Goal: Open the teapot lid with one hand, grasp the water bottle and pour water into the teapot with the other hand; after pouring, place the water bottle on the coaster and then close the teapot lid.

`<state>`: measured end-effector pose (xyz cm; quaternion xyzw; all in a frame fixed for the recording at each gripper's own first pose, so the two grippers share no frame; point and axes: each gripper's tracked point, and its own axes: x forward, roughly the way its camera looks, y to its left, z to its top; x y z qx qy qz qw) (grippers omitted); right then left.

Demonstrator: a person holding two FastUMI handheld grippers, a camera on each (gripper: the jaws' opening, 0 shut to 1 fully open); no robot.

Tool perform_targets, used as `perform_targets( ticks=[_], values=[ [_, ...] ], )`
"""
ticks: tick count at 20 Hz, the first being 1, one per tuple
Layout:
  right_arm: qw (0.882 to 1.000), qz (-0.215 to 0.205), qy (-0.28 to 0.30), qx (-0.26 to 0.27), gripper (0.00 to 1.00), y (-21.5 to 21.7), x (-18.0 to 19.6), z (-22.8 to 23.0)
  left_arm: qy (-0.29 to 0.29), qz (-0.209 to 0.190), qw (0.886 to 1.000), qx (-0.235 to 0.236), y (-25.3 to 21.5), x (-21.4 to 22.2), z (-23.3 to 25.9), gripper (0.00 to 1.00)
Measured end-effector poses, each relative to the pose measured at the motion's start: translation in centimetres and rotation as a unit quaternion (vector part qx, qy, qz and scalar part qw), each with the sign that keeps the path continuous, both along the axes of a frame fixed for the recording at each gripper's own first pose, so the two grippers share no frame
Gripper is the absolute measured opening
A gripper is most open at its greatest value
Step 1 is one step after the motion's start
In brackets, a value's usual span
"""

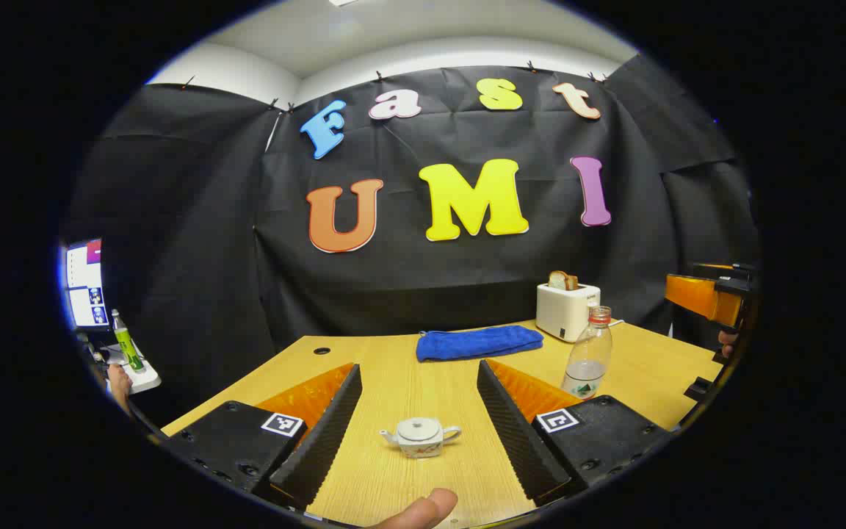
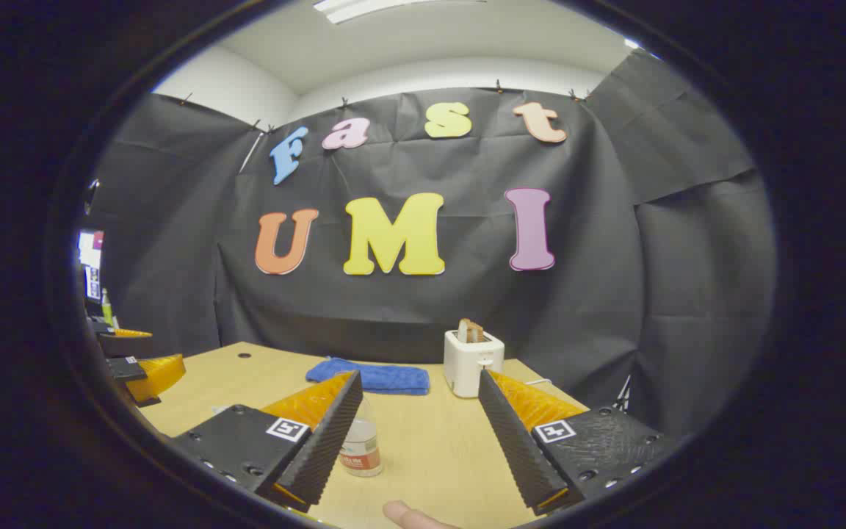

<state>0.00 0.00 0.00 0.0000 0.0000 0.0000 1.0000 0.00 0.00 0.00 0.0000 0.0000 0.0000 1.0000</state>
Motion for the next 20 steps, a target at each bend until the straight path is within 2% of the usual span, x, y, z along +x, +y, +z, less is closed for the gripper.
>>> perform_targets(
  ticks=[2,6,8,17,19,20],
  values=[
    [1.0,-0.003,0.003,-0.003,0.97,-0.5,-0.3,-0.1,0.003,0.023,1.0,-0.01,1.9,0.3,0.0,0.99],
    [1.0,0.001,0.03,0.004,0.95,-1.4,-0.3,-1.0,0.007,0.047,0.999,-0.022,3.4,0.5,-0.3,0.99],
    [0.999,-0.013,0.034,-0.008,0.95,-2.3,-0.2,-1.1,0.007,0.052,0.998,-0.026,3.5,0.6,-0.5,0.99],
    [0.998,0.003,0.05,-0.039,0.97,-0.8,0.0,-2.4,0.029,0.036,0.999,-0.01,1.9,1.8,-2.6,0.99],
    [0.998,-0.001,0.05,-0.05,0.93,-0.9,0.1,-2.6,0.028,0.036,0.999,-0.017,1.9,2.2,-2.8,0.99],
    [0.997,-0.002,0.05,-0.053,0.95,-0.8,0.2,-2.7,0.03,0.03,0.999,-0.026,1.7,2.6,-3.2,0.99]
  ],
)
